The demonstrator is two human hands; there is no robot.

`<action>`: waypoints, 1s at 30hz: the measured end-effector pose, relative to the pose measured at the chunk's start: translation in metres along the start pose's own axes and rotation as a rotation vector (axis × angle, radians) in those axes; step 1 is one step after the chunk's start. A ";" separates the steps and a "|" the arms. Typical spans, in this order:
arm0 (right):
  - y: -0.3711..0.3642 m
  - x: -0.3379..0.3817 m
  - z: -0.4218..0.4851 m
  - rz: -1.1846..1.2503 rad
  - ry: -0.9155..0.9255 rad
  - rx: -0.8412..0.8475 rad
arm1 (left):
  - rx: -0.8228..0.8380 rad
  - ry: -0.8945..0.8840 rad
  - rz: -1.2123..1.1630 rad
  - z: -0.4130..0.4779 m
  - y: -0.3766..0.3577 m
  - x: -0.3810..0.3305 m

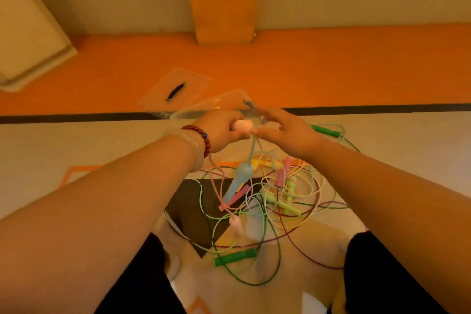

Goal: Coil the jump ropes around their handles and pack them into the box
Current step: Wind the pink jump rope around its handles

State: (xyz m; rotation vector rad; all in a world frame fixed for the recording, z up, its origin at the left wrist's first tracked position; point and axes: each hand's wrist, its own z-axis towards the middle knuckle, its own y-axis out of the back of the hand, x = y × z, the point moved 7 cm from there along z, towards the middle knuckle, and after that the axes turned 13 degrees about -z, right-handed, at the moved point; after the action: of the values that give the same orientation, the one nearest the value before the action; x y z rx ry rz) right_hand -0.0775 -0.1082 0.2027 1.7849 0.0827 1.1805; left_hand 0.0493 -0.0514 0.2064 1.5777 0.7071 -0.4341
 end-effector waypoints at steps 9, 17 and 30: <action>0.020 -0.034 -0.002 -0.216 -0.176 -0.254 | -0.138 0.154 0.038 -0.019 0.019 0.023; 0.002 -0.040 0.005 -0.449 -0.197 -0.121 | -0.067 0.215 -0.145 -0.016 0.012 0.038; 0.052 -0.027 0.005 -0.209 -0.127 -0.493 | -0.001 0.222 -0.285 -0.010 0.020 0.044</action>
State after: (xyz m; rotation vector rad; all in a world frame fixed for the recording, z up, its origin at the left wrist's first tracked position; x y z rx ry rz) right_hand -0.1097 -0.1531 0.2226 1.3722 -0.0893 0.8461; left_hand 0.0940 -0.0334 0.1943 1.5436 1.1104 -0.4695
